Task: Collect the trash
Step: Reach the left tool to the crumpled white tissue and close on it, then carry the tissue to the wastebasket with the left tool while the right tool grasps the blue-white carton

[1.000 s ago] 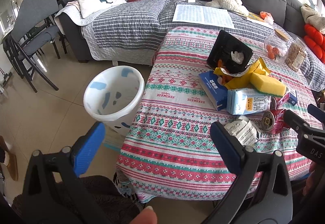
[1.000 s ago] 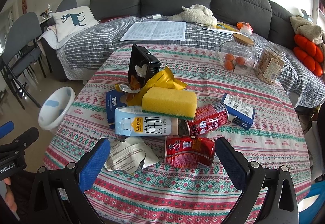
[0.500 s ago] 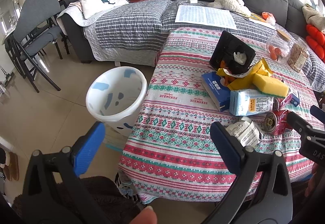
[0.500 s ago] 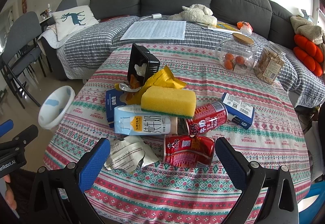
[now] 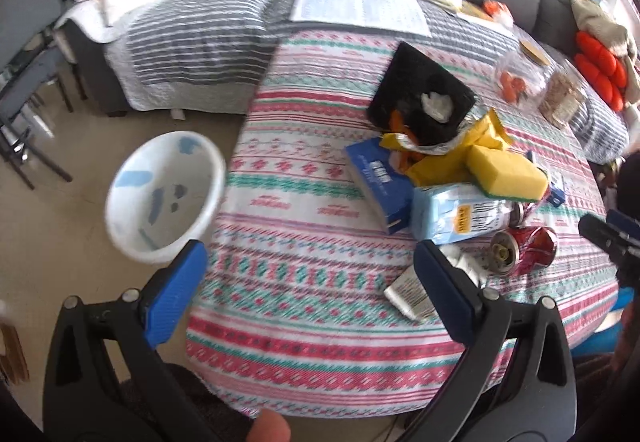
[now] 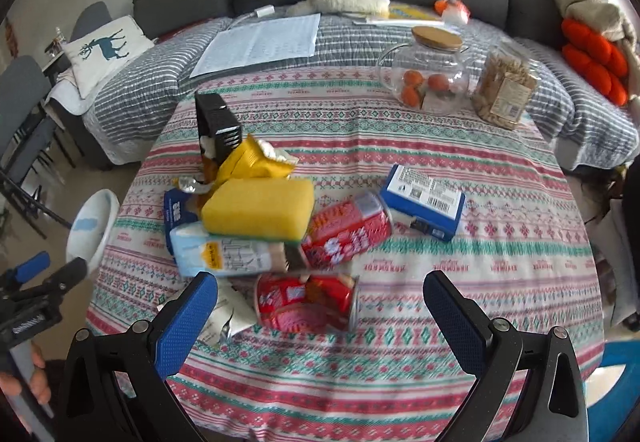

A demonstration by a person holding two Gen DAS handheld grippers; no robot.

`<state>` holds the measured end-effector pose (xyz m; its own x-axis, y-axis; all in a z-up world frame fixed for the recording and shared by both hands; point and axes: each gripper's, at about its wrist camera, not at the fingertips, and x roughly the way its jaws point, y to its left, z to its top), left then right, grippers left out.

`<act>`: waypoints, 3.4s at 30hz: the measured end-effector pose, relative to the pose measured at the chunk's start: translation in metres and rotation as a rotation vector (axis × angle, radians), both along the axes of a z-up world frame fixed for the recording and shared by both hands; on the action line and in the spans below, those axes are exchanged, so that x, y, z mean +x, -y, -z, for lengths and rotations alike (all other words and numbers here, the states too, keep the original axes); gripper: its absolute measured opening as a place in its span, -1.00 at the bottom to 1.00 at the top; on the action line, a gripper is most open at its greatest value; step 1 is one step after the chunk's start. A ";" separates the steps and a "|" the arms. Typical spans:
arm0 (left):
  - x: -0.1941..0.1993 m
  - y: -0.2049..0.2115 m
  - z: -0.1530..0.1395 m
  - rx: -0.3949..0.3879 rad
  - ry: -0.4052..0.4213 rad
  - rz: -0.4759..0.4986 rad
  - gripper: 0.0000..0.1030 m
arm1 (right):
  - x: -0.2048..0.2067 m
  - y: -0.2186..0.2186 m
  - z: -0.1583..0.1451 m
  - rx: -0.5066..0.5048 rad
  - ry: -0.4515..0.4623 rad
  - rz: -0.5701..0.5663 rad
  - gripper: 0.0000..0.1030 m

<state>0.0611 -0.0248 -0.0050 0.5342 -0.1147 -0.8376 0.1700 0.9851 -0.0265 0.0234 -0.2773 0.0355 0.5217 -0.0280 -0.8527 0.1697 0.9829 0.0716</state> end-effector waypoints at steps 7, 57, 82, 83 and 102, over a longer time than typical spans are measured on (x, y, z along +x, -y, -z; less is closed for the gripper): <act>0.060 0.032 0.005 -0.110 -0.099 0.036 0.75 | 0.036 0.045 0.009 -0.018 -0.014 0.068 0.89; 0.096 0.068 -0.005 -0.351 -0.095 0.111 -0.91 | 0.068 0.153 0.072 0.118 -0.242 0.045 0.49; 0.065 0.022 -0.005 -0.259 -0.104 0.146 -0.91 | 0.066 0.139 0.082 -0.004 -0.220 -0.137 0.46; 0.064 0.019 -0.006 -0.258 -0.100 0.143 -0.91 | 0.061 0.139 0.077 0.003 -0.212 -0.120 0.46; 0.073 -0.113 -0.001 -0.212 -0.087 -0.147 -0.91 | 0.082 -0.060 0.016 0.093 -0.070 -0.314 0.47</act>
